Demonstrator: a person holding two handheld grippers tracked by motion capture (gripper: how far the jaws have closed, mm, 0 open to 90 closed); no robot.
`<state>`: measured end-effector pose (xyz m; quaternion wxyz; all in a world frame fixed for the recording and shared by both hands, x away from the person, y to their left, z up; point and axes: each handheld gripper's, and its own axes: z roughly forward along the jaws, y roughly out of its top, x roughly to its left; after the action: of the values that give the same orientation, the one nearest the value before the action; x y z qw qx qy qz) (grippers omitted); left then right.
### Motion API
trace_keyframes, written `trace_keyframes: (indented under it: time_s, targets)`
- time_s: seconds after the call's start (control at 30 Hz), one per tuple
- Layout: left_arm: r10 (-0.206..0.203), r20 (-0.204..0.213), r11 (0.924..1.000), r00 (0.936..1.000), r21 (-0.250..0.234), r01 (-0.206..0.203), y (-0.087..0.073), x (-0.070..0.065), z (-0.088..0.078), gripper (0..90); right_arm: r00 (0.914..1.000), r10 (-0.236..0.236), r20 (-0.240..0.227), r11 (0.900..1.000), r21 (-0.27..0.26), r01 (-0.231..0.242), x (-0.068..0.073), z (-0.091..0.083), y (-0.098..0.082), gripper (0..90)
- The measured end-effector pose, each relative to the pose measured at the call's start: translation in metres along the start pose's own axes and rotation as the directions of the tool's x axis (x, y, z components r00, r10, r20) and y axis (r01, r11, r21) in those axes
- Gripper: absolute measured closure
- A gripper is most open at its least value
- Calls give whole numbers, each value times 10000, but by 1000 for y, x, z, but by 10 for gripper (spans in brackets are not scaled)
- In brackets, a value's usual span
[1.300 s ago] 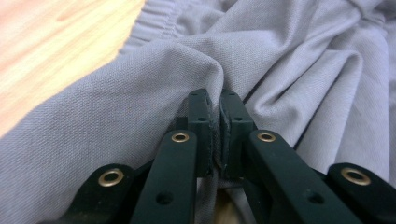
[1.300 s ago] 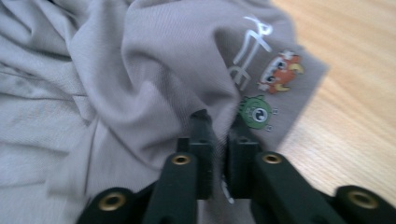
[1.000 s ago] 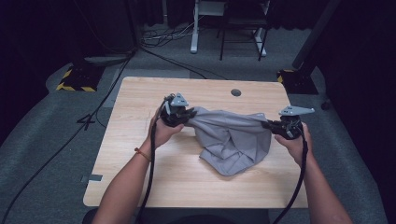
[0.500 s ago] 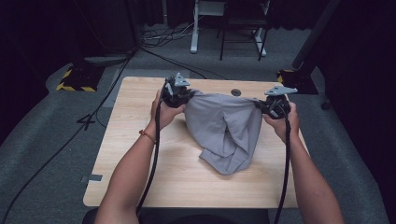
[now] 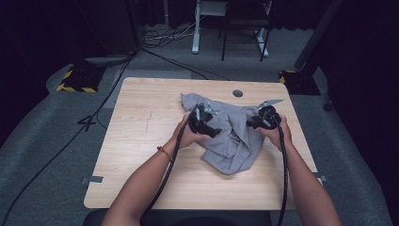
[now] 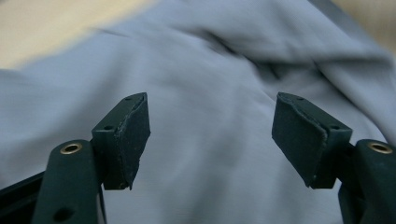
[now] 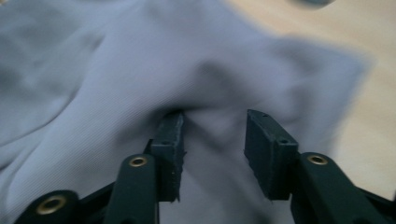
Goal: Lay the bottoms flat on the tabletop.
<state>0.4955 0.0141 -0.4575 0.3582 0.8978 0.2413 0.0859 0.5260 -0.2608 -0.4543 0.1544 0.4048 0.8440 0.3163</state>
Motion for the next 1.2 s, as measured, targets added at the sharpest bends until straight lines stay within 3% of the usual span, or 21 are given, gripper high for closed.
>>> trace_keyframes:
  time_s: [0.03,0.07,0.1,0.13,0.23,0.43,0.5,0.57,0.6,0.77,0.87,0.97,1.0,1.07,1.13,1.17,1.2]
  targets:
    - [118,191,9994,9997,314,-124,-3,-5,8,308,9998,-46,-196,9998,169,49,3,2,-4,574]
    - [118,191,9994,9997,314,-124,-3,-5,8,333,9995,-207,-222,9993,318,214,7,5,-8,582]
    - [427,272,9943,9987,967,-451,-9,-12,23,394,9985,-355,-408,9982,467,374,11,7,-13,590]
    - [374,536,9937,9979,1037,-428,-12,-13,26,429,9976,-402,-568,9977,529,432,14,8,-17,594]
    - [317,815,9956,9962,854,-387,-17,-13,22,482,9953,-536,-809,9963,622,588,21,7,-26,597]
    - [852,1066,9862,9906,1323,-991,-30,-24,5,508,9836,-893,-1569,9937,530,987,39,-5,-44,589]
    - [936,1379,9872,9860,1156,-1099,-51,-33,-11,508,9775,-921,-1896,9939,416,1017,47,-11,-53,565]
    - [928,1407,9879,9857,1105,-1088,-57,-35,-17,508,9717,-1072,-2104,9910,568,1216,58,-18,-61,509]
    - [864,1456,9895,9856,1026,-1019,-68,-40,-26,508,9675,-1222,-2214,9886,591,1384,62,-20,-64,502]
    - [1033,1779,9866,9786,1064,-1235,-93,-52,-50,508,9466,-1450,-2881,9819,759,1735,79,-33,-74,448]
    - [1149,1963,9832,9738,1177,-1398,-101,-59,-58,495,9393,-1680,-2991,9818,354,1868,81,-46,-69,441]
    - [1235,1925,9799,9735,1310,-1502,-107,-65,-65,464,9443,-1623,-2861,9867,-585,1519,71,-63,-53,436]
    - [1338,1826,9798,9740,1227,-1576,-108,-66,-65,438,9511,-1589,-2648,9860,-928,1388,67,-68,-43,431]
    - [1277,1498,9828,9804,1138,-1454,-110,-64,-67,369,9581,-1585,-2385,9832,-1270,1310,61,-69,-28,422]
    - [1156,1423,9864,9831,1000,-1304,-110,-62,-68,336,9589,-1567,-2366,9829,-1323,1280,59,-66,-19,413]
    - [865,1208,9929,9889,710,-956,-112,-56,-71,317,9619,-1663,-2170,9810,-1353,1390,56,-52,2,410]
    - [755,1046,9945,9916,640,-825,-112,-51,-72,306,9629,-1681,-2112,9814,-1273,1434,55,-46,8,409]
